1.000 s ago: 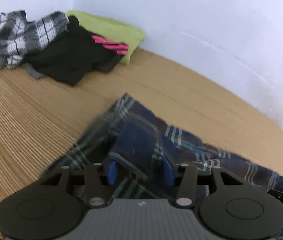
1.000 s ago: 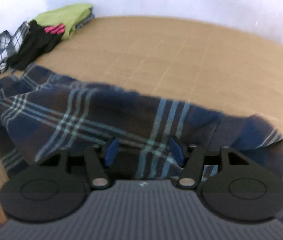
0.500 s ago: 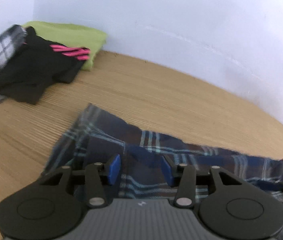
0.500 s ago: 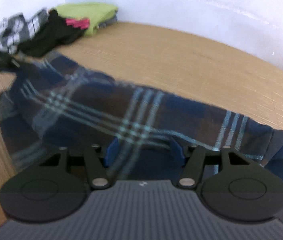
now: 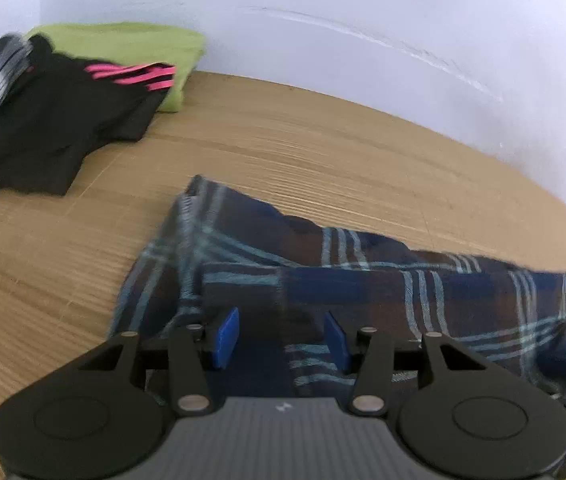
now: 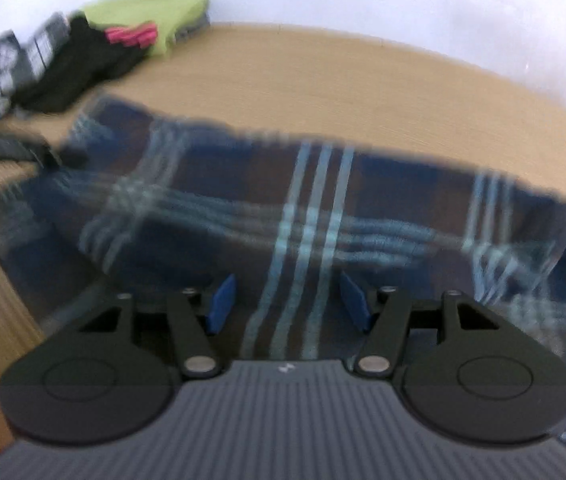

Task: Fold clothes

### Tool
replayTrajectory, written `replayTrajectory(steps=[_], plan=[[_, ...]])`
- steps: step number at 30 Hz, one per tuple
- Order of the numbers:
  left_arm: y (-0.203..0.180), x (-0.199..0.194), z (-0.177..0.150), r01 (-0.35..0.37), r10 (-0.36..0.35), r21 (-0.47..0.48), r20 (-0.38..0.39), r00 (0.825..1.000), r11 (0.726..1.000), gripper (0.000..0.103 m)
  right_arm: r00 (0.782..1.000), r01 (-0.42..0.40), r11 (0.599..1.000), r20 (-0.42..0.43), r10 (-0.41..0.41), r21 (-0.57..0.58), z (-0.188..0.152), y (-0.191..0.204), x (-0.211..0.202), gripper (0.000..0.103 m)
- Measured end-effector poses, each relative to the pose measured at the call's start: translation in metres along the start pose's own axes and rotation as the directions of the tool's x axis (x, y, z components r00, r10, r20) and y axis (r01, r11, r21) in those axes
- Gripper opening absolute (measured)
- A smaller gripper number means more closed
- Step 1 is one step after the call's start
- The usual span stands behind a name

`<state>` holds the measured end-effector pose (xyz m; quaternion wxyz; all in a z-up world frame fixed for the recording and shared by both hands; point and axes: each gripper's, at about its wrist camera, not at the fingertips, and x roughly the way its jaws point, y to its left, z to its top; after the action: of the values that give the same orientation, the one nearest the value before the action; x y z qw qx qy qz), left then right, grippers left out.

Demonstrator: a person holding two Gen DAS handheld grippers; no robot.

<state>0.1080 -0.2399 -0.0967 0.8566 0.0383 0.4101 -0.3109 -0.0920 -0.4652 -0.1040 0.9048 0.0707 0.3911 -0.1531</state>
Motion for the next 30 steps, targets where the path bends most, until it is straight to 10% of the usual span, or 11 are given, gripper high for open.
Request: replayTrajectory(steps=[18, 30], plan=[[0.02, -0.083, -0.027, -0.24, 0.24, -0.007, -0.055, 0.969, 0.971, 0.052, 0.989, -0.144, 0.989, 0.035, 0.143, 0.026, 0.005, 0.046, -0.044, 0.063], [0.096, -0.071, -0.012, -0.11, 0.123, 0.182, -0.062, 0.991, 0.977, 0.054, 0.977, -0.21, 0.975, 0.054, 0.207, 0.07, 0.014, 0.156, -0.03, 0.063]])
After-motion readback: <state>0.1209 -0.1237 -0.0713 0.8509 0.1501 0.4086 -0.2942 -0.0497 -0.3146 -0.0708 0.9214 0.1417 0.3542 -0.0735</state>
